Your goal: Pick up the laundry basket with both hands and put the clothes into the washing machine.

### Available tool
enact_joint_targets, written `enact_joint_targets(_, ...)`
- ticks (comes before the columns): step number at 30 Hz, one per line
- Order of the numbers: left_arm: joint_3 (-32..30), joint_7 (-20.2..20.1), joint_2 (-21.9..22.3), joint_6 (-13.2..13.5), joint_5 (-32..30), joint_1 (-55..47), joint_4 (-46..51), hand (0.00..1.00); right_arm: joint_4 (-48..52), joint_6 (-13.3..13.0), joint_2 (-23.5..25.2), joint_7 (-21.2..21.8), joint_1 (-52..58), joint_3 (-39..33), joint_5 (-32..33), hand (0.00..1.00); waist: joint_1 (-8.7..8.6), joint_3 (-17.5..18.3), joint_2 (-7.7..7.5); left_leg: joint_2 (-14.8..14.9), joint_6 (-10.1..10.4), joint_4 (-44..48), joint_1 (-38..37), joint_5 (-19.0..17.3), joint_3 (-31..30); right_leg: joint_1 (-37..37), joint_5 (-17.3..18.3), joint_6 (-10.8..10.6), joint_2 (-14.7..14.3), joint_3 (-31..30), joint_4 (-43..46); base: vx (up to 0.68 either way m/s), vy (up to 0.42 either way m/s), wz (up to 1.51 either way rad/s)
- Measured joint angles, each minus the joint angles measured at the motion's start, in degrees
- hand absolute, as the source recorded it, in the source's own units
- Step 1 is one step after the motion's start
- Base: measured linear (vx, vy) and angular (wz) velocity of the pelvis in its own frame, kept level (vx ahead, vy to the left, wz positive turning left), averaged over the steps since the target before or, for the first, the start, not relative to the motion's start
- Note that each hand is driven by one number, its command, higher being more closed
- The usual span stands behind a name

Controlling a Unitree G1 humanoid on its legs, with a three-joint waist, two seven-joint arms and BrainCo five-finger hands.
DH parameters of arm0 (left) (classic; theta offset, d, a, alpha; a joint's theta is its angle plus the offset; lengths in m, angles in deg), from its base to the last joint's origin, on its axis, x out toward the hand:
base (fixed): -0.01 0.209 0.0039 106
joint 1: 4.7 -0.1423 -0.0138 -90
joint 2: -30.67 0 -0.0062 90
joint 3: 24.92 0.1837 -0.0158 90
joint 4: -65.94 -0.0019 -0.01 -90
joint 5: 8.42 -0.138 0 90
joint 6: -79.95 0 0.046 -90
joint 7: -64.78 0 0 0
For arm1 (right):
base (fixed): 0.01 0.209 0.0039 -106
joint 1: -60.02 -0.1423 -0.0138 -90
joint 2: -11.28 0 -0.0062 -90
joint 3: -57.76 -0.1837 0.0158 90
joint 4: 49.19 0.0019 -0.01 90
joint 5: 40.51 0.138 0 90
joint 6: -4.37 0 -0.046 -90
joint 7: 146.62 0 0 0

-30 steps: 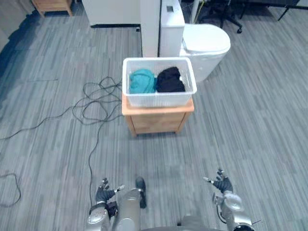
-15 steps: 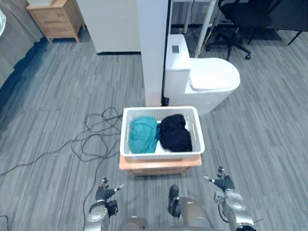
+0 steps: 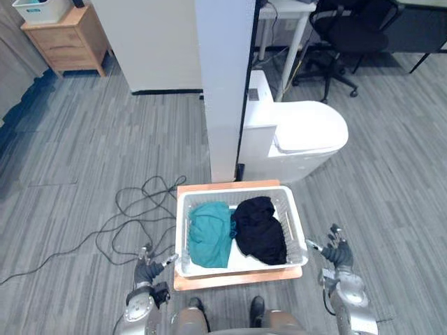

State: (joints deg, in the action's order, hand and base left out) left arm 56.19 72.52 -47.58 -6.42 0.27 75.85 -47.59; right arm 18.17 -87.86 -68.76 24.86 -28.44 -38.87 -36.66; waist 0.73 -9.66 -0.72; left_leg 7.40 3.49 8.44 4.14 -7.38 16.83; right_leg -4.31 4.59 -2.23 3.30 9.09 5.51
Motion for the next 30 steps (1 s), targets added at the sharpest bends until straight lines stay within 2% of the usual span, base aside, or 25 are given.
enact_joint_targets(5,3.55,1.26,-1.22,-0.21,-2.33,9.55,-9.15,0.00,-10.90,0.40,-1.68,-0.17,-10.24,1.93,-0.39,0.00,0.06,-1.30,1.54,-0.47,-0.14,-1.03,1.71,1.65,0.40,-2.26,-2.26,-0.05,0.37,-0.70,-0.87,0.01,0.028,-0.12)
enact_joint_targets(6,4.60,1.99,-1.67,-0.50,-2.92,13.41,-11.88,0.00,-14.20,0.57,-2.73,-0.34,-14.32,3.41,-0.69,0.00,0.08,-2.75,1.89,-0.48,-0.01,-1.02,3.03,2.81,0.39,-4.05,-3.66,-0.09,0.49,-1.42,-0.81,-0.06,-0.001,-0.27)
enact_joint_targets(8,4.91,2.89,-2.04,-0.68,-3.29,17.56,-14.77,0.00,-17.26,0.93,-3.15,-0.64,-18.46,3.54,-1.17,0.00,0.04,-4.43,2.02,-0.50,-0.05,-0.72,4.10,3.28,0.39,-5.21,-4.29,-0.05,0.64,-1.59,-0.76,-0.07,-0.009,-0.16)
enact_joint_targets(9,5.85,3.55,-2.94,-0.79,-3.43,21.48,-17.28,1.00,-20.03,1.08,-3.70,-1.29,-21.84,3.80,-1.20,0.00,-0.16,-6.40,1.90,-0.49,-0.07,0.45,4.86,3.27,0.35,-5.49,-4.37,0.04,0.82,-1.67,-0.60,-0.11,-0.018,-0.06)
enact_joint_targets(10,6.68,3.81,-3.71,-0.88,-3.59,24.91,-19.09,1.00,-22.80,1.21,-4.17,-1.51,-24.93,3.77,-1.19,1.00,-0.14,-7.88,1.83,-0.46,-0.07,1.83,6.16,3.26,0.31,-6.27,-5.02,0.16,0.75,-1.81,-0.53,-0.12,-0.013,-0.06)
enact_joint_targets(14,7.81,4.00,-4.99,-0.99,-3.79,32.83,-23.34,1.00,-26.69,2.25,-4.66,-2.11,-31.71,3.17,-1.15,1.00,-0.26,-11.37,1.28,-0.32,-0.59,4.57,8.50,2.94,-0.07,-8.18,-5.34,0.10,0.85,-3.03,0.46,-0.13,-0.006,-0.08)
enact_joint_targets(18,7.91,5.86,-6.43,-1.20,-3.78,34.29,-23.35,1.00,-26.52,2.48,-5.10,-2.72,-33.38,3.25,0.59,1.00,-0.44,-12.30,1.26,-0.28,-2.00,6.88,10.90,1.72,-1.30,-10.09,-5.36,0.07,0.85,-3.93,1.38,-0.12,0.009,-0.05)
enact_joint_targets(22,8.27,6.22,-6.65,-0.94,-3.55,34.08,-22.20,1.00,-25.29,2.47,-5.56,-3.71,-32.65,3.20,3.38,1.00,-0.04,-13.37,1.57,0.41,-2.01,8.64,12.09,-0.71,-2.50,-11.22,-5.88,-0.28,0.38,-4.76,1.93,-0.14,0.031,-0.12)
enact_joint_targets(25,8.49,6.21,-6.55,-1.46,-2.22,30.45,-17.93,1.00,-18.09,2.62,-5.38,-3.82,-28.70,3.30,4.54,1.00,-0.23,-13.92,1.50,-0.22,-2.18,8.68,12.22,-0.82,-1.83,-11.89,-6.46,-0.86,0.61,-5.89,2.01,-0.09,0.042,-0.11)
enact_joint_targets(28,8.50,6.17,-5.84,-2.00,-2.02,23.79,-9.32,1.00,-7.88,2.63,-4.22,-3.76,-21.45,3.35,4.47,1.00,-0.36,-13.90,1.47,-0.36,-2.46,8.78,12.21,-0.98,-0.97,-11.81,-7.19,-1.17,0.68,-6.41,0.94,0.01,0.025,-0.13)
enact_joint_targets(30,8.56,5.96,-5.18,-2.03,-2.07,19.30,-2.51,1.00,-1.37,2.62,-3.79,-3.61,-16.58,3.33,4.20,1.00,-1.29,-13.88,1.44,-0.38,-2.83,9.07,11.93,-1.23,-0.63,-11.22,-7.41,-1.35,0.67,-7.00,0.25,0.05,0.032,-0.10)
